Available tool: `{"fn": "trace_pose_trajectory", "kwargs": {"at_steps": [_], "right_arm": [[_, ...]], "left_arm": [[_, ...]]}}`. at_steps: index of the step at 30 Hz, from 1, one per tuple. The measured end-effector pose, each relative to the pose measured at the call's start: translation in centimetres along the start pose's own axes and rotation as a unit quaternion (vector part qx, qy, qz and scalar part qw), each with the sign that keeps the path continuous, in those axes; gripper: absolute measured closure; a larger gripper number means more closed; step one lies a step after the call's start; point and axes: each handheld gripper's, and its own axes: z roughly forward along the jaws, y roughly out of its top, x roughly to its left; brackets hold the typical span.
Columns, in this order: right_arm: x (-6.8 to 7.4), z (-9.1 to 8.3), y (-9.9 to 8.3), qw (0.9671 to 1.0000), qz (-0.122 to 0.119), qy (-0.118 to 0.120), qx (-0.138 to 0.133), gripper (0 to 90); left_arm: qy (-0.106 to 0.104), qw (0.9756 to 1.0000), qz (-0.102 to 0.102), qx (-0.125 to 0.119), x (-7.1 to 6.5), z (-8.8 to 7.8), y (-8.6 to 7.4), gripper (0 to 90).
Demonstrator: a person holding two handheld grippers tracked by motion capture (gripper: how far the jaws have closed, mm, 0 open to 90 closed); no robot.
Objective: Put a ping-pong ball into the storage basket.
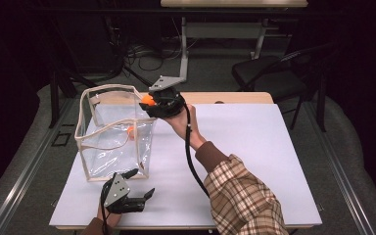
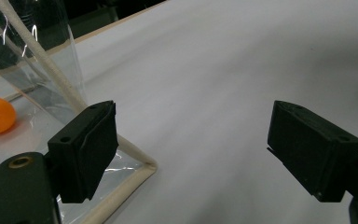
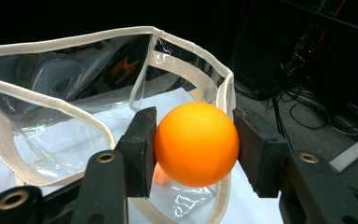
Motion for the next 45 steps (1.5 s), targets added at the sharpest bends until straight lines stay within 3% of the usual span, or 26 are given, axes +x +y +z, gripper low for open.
{"fn": "trace_pose_trajectory", "kwargs": {"at_steps": [45], "right_arm": [[1.0,2.5,0.9,0.9999,-0.001,0.007,0.009,50.8]], "left_arm": [[-0.002,1.0,0.001,0.0,0.0,0.0,0.0,16.0]]}}
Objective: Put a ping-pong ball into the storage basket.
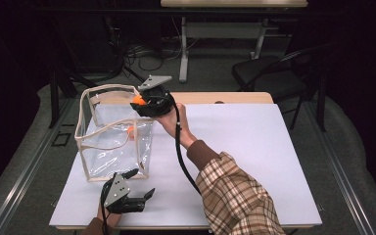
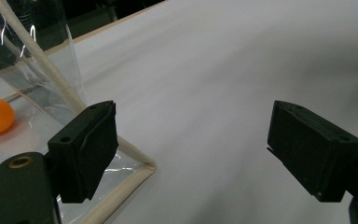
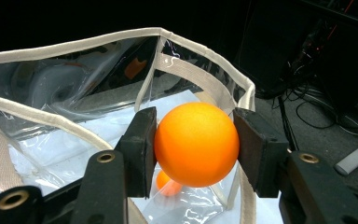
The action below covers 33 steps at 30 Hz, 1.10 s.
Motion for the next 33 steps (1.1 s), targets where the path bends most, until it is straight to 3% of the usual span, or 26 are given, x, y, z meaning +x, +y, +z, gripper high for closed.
{"fn": "trace_pose_trajectory", "kwargs": {"at_steps": [33], "right_arm": [[0.8,1.9,0.1,0.9997,0.003,0.012,0.02,50.7]], "left_arm": [[-0.001,1.0,-0.002,-0.002,0.0,0.0,0.0,16.0]]}}
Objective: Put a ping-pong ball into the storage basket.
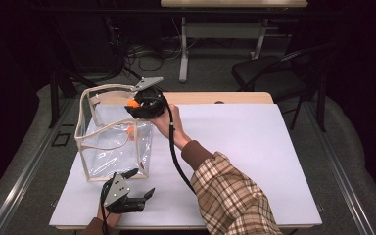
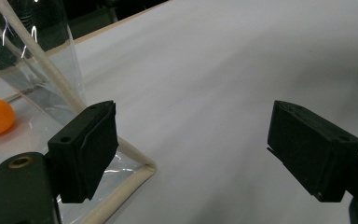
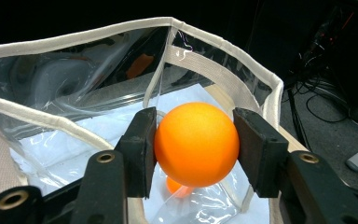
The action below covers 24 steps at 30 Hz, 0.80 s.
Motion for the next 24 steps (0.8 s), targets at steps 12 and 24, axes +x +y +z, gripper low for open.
{"fn": "trace_pose_trajectory", "kwargs": {"at_steps": [12,24], "right_arm": [[0.4,1.0,-0.1,0.9999,0.004,0.007,0.011,50.7],[0.7,1.6,0.0,0.9998,0.004,0.01,0.018,50.6]], "left_arm": [[0.0,1.0,-0.001,0.0,0.0,0.0,0.0,16.0],[0.0,1.0,0.0,0.0,0.0,0.0,0.0,15.9]]}}
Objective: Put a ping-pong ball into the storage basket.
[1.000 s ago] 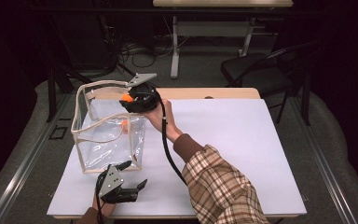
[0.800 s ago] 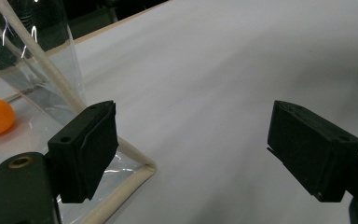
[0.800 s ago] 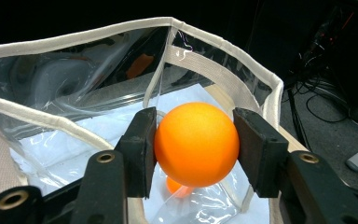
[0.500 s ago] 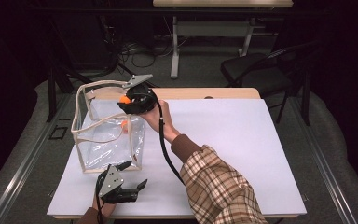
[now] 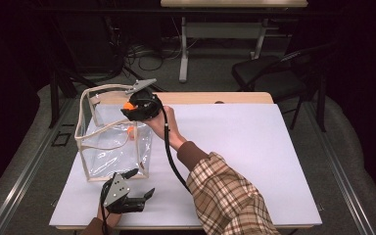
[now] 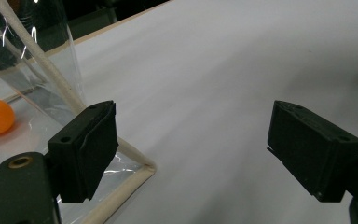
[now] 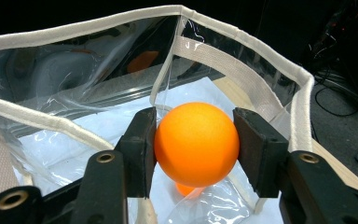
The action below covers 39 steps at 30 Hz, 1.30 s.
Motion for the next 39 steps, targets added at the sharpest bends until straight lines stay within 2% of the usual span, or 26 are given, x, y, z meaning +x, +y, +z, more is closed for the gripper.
{"fn": "trace_pose_trajectory", "kwargs": {"at_steps": [11,21,24,27,30,39], "right_arm": [[0.1,0.3,0.0,1.0,0.001,0.002,0.001,50.6],[0.3,1.2,0.3,0.9999,0.003,0.009,0.014,49.8],[0.2,1.4,0.2,0.9997,0.012,0.004,0.02,40.8],[0.0,1.1,0.1,0.9997,0.02,0.006,0.011,33.4],[-0.3,0.5,0.0,0.9995,0.03,0.009,0.008,28.6],[-1.5,-2.1,-0.9,0.9992,0.037,0.015,-0.003,16.8]], "left_arm": [[0.0,1.0,0.0,-0.001,0.0,0.0,0.0,16.0],[0.0,1.0,0.001,-0.001,0.0,0.0,0.0,15.9],[0.0,1.0,0.0,-0.002,0.0,-0.1,0.0,16.0],[0.0,1.0,0.0,-0.002,0.0,-0.1,0.0,16.0],[-0.001,1.0,0.001,-0.002,0.0,-0.1,0.0,16.0],[-0.001,1.0,0.001,0.0,0.0,0.0,0.0,15.9]]}}
